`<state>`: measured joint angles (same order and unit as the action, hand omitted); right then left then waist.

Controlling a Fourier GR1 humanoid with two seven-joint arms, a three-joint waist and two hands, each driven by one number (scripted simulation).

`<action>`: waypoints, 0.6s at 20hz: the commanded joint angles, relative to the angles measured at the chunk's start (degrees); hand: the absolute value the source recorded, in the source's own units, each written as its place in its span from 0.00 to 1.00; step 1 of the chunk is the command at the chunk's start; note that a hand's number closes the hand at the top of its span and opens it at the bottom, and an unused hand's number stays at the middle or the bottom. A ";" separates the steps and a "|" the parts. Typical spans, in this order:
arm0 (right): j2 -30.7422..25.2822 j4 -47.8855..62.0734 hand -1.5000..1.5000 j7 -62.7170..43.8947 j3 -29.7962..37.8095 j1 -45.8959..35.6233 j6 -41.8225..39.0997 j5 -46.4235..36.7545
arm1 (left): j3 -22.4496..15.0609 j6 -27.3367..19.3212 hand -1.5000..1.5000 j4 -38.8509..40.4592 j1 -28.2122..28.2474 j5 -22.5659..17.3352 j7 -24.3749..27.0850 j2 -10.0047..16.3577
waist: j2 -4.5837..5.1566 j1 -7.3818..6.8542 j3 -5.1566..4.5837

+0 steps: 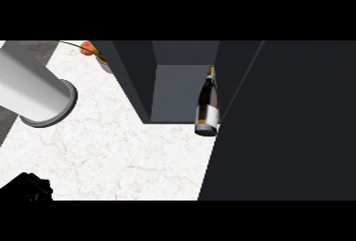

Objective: Pick up the wine, place it into the cabinet and close the cabinet

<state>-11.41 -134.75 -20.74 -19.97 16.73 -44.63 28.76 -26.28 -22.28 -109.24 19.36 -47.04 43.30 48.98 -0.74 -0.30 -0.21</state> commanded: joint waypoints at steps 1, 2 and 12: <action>5.03 -9.35 1.00 -4.59 -9.10 -3.01 2.99 -12.49 | 3.97 4.21 1.00 0.20 1.69 -2.56 0.63 2.59 | -0.21 0.06 -0.05; 5.20 -11.43 1.00 -6.41 -11.71 -2.84 4.40 -12.09 | 3.69 3.80 1.00 0.08 3.07 -2.26 0.58 3.16 | -0.62 0.06 -0.16; 11.21 -1.85 1.00 -8.31 -29.58 -11.21 16.71 -26.53 | 9.83 12.40 1.00 4.24 6.02 -6.58 1.94 6.20 | -0.63 -0.16 -0.27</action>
<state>-4.00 -137.16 -27.78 -35.61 7.02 -35.26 8.72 -17.85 -12.17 -106.59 24.52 -52.77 44.64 54.63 -1.32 -0.29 -0.38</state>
